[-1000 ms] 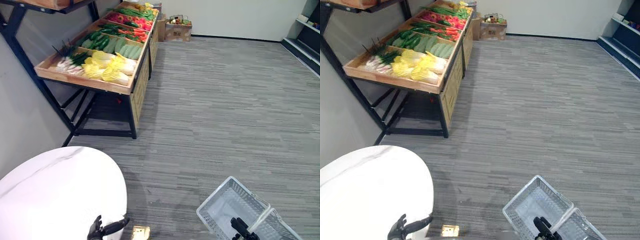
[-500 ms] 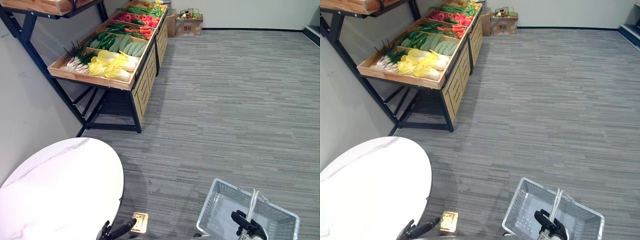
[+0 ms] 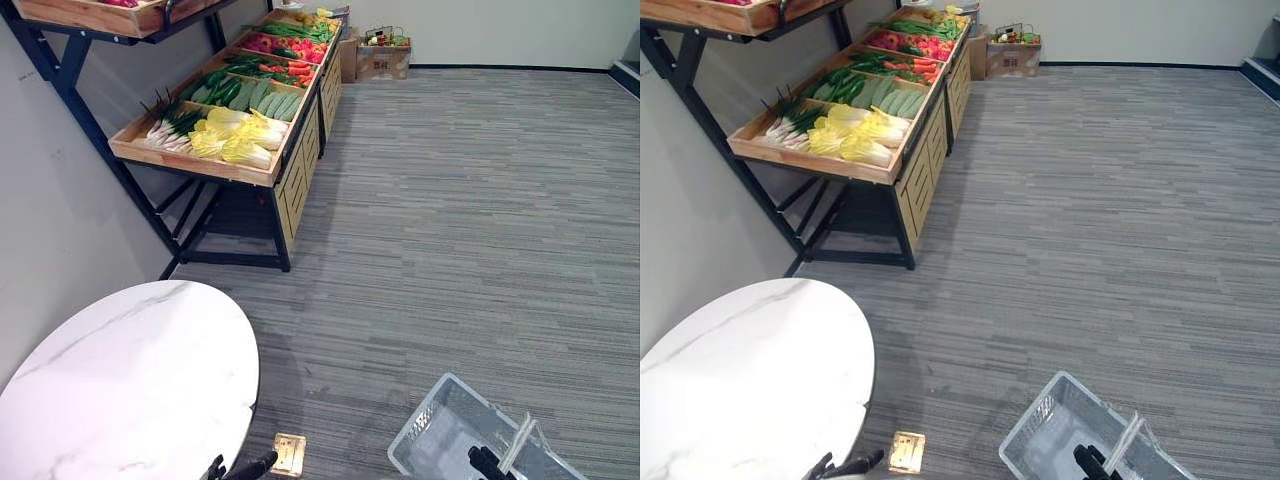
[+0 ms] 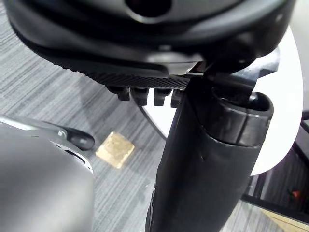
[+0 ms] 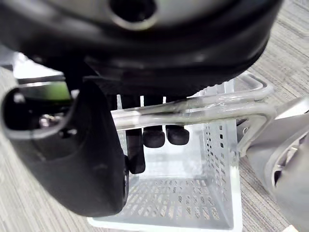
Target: Pick vegetable in the basket
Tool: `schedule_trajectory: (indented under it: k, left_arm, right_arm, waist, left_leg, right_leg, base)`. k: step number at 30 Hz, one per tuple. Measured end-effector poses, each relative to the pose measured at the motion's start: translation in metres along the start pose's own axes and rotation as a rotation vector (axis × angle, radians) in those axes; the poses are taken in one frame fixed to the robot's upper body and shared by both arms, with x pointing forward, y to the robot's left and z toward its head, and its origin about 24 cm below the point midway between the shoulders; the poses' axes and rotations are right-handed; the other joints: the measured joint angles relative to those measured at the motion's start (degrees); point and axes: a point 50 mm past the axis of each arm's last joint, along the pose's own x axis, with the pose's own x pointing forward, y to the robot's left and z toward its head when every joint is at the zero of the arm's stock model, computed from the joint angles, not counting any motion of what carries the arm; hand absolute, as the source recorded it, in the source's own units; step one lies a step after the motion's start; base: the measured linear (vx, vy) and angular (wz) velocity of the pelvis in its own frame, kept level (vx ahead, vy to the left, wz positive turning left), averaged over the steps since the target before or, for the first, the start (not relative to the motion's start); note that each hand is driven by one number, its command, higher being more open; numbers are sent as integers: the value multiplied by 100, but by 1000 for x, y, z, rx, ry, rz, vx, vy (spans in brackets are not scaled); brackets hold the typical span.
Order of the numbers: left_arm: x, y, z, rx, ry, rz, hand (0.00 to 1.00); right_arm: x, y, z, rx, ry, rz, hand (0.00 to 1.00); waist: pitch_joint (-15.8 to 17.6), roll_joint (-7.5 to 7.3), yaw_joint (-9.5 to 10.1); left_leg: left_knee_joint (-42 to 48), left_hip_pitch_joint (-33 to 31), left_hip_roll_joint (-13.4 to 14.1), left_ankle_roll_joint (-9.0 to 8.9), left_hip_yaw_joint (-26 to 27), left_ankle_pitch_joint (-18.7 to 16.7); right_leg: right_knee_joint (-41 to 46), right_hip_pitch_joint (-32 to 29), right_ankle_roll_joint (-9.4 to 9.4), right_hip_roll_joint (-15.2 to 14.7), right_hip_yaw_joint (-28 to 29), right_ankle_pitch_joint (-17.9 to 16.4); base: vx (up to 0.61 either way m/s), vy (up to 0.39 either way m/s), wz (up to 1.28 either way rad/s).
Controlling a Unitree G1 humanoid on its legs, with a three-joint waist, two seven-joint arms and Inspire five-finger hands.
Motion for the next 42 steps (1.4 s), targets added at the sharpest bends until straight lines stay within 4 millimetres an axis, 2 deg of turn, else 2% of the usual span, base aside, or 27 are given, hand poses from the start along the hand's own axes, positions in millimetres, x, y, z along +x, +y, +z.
schedule_trajectory:
  k: [5,10,17,19,21,23,25,26,27,28,29,30,31,32,33,34,35,36,37,38,39,40,41,42]
  left_arm:
    - [1,4,2,-11,-4,13,100]
    - [1,9,1,-4,4,26,100]
    - [1,11,2,1,0,32,100]
    - [2,10,4,2,-5,28,100]
    - [3,8,7,6,-12,21,100]
    - [3,10,7,14,-11,23,100]
    - [3,11,8,39,-11,23,100]
    - [3,9,9,48,-16,19,100]
    - [3,11,9,56,-16,22,100]
    - [3,12,9,60,-13,26,100]
    - [3,12,8,60,-12,26,100]
    - [3,12,7,62,-5,26,100]
    - [3,14,7,65,-3,29,100]
    - [3,14,7,66,-2,30,100]
    - [3,11,6,66,3,24,100]
    - [4,5,9,82,-8,-1,100]
    - [5,-1,14,94,-25,-23,100]
    - [7,-7,21,108,-42,-38,100]
    - [7,-2,18,111,-36,-18,100]
    - [7,3,19,122,-39,-7,100]
    - [7,-3,17,121,-29,-19,100]
    - [7,-9,17,130,-30,-34,100]
    - [6,-11,16,128,-28,-38,100]
    - [7,-13,18,130,-32,-48,100]
  right_arm:
    - [-1,2,-7,12,26,-1,0]
    - [-1,8,-9,-5,39,15,0]
    - [-1,15,-9,-11,40,33,0]
    - [0,19,-5,-9,30,41,0]
    - [0,21,-1,-2,11,49,0]
    - [0,23,1,-3,0,55,0]
    - [0,22,2,-5,-3,54,0]
    - [0,21,2,-6,-3,50,0]
    - [0,21,-1,-6,6,50,0]
    - [-2,24,-11,-8,39,59,0]
    - [-3,25,-13,-1,44,61,0]
    - [-4,28,-16,7,52,67,0]
    - [-5,30,-17,7,54,69,0]
    - [-5,30,-17,6,55,69,0]
    - [-4,25,-17,1,56,58,0]
    - [-2,35,-7,6,33,77,0]
    - [0,41,1,22,5,89,0]
    - [1,47,14,47,-44,105,0]
    - [0,50,15,58,-51,115,0]
    - [-1,47,9,42,-37,114,0]
    - [-1,43,7,32,-33,111,0]
    - [-1,43,7,35,-31,113,0]
    - [-1,43,6,30,-28,116,0]
    - [-1,41,5,5,-21,112,0]
  waist:
    - [17,-104,19]
    - [22,-228,35]
    - [28,-272,99]
    - [54,-260,131]
    - [186,-289,131]
    - [257,-352,129]
    - [313,-377,111]
    - [356,-332,71]
    - [362,-334,14]
    - [384,-335,-19]
    - [401,-322,-31]
    - [415,-307,-85]
    - [447,-325,-123]
    - [466,-319,-138]
    - [489,-319,-165]
    - [589,-93,-97]
    - [713,-131,-137]
    - [880,-92,-212]
    - [787,-194,-237]
    - [713,-294,-266]
    - [645,-101,-284]
    - [618,-46,-302]
    - [597,-24,-305]
    - [554,11,-300]
  left_leg:
    - [-14,76,35,-7,160,-57]
    - [2,144,19,-10,345,-153]
    - [130,77,11,19,461,-271]
    - [277,13,11,40,467,-377]
    - [492,53,-57,99,453,-572]
    - [581,163,-164,166,443,-743]
    - [492,363,-249,258,369,-832]
    - [409,470,-264,303,267,-844]
    - [384,533,-232,328,178,-860]
    - [360,601,-113,303,100,-914]
    - [315,650,-56,271,86,-936]
    - [214,746,59,199,16,-979]
    - [78,917,131,107,-20,-1034]
    - [42,970,159,67,-38,-1059]
    - [-105,1190,294,-22,-104,-1134]
    - [-201,1280,383,17,-227,-907]
    - [-202,1329,380,-75,-273,-796]
    - [-161,1443,411,-104,-400,-766]
    - [-120,1473,363,-103,-452,-771]
    - [-104,1509,309,-102,-491,-772]
    - [-56,1642,551,-86,-463,-836]
    - [289,1548,711,-91,-513,-834]
    - [562,1452,795,-139,-554,-820]
    - [1348,1155,971,-351,-631,-713]
  right_leg:
    - [-131,-20,-51,60,279,109]
    - [-134,-121,-22,57,540,181]
    - [-75,-228,-5,45,672,186]
    - [305,-431,17,15,717,8]
    - [1433,-781,77,-161,735,-519]
    - [2360,-1067,107,-363,711,-813]
    - [3281,-1380,123,-590,600,-893]
    - [3614,-1528,66,-656,493,-999]
    - [3632,-1581,28,-651,364,-1168]
    - [3456,-1761,-10,-506,154,-1255]
    - [3293,-1839,-20,-420,87,-1241]
    - [2785,-1976,-41,-269,-32,-1101]
    - [2022,-2037,-56,-166,-135,-617]
    - [1881,-2024,-56,-139,-142,-343]
    - [1666,-1867,-306,8,-343,212]
    - [2394,-2113,-295,28,-445,-116]
    - [3212,-2461,-270,-191,-511,-285]
    - [3917,-2858,-187,-400,-723,-626]
    - [3251,-2903,-180,-456,-830,-685]
    - [3064,-2900,-332,-512,-869,-461]
    - [3365,-2860,-545,-367,-1025,-755]
    - [3621,-2830,-598,-305,-1115,-1086]
    - [3698,-2791,-603,-265,-1156,-1241]
    - [3676,-2611,-665,-111,-1240,-1454]
  base:
    - [-14,14,-25]
    - [-47,42,-26]
    - [-2,19,-12]
    - [25,19,-11]
    - [31,67,4]
    - [18,82,5]
    - [56,24,11]
    - [119,-49,29]
    - [153,-87,42]
    - [168,-115,36]
    - [243,-217,34]
    - [244,-216,31]
    - [283,-238,30]
    - [328,-252,33]
    - [585,-322,10]
    - [593,-329,3]
    - [525,-302,-10]
    - [346,-293,-1]
    - [341,-300,12]
    - [424,-311,15]
    - [468,-317,19]
    - [475,-314,14]
    - [431,-322,14]
    - [330,-272,11]
